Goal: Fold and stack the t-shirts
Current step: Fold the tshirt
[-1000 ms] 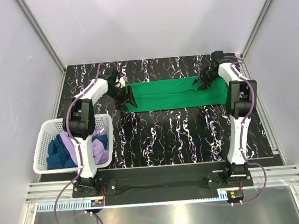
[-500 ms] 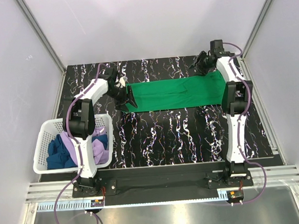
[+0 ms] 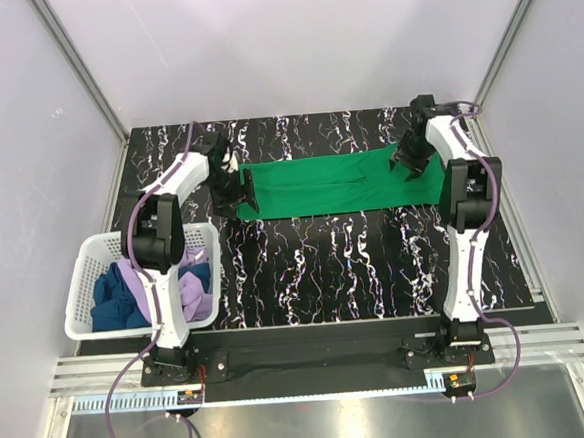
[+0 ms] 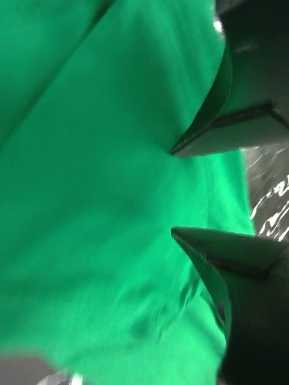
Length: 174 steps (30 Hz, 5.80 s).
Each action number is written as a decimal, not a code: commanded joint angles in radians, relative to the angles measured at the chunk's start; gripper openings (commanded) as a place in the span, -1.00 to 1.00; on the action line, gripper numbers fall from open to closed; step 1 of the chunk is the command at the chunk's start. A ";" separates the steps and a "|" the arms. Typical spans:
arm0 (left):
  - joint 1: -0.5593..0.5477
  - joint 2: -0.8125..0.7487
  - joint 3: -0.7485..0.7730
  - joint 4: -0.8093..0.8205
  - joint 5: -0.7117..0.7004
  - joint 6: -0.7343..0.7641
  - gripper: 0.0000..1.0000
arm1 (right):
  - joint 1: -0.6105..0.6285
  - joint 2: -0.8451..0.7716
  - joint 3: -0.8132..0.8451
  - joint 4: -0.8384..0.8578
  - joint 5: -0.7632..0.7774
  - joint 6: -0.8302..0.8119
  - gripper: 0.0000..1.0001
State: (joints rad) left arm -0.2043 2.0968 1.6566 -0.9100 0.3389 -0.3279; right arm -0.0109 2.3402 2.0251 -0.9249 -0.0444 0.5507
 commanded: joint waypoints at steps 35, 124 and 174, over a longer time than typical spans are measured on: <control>0.013 -0.363 -0.153 0.063 -0.132 -0.003 0.56 | 0.608 0.169 0.440 0.031 0.011 0.034 -0.31; -0.598 -0.613 -0.452 0.161 -0.018 -0.366 0.69 | 0.131 -0.222 -0.132 0.012 0.472 0.009 0.14; -0.159 -0.238 -0.253 0.172 0.110 -0.051 0.80 | 0.261 -0.805 -0.585 0.176 -0.404 0.030 0.96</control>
State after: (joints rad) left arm -0.3794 1.8534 1.3750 -0.7311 0.4309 -0.4377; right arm 0.2340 1.6611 1.7184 -0.8249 -0.2401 0.4538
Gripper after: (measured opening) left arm 0.900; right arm 0.989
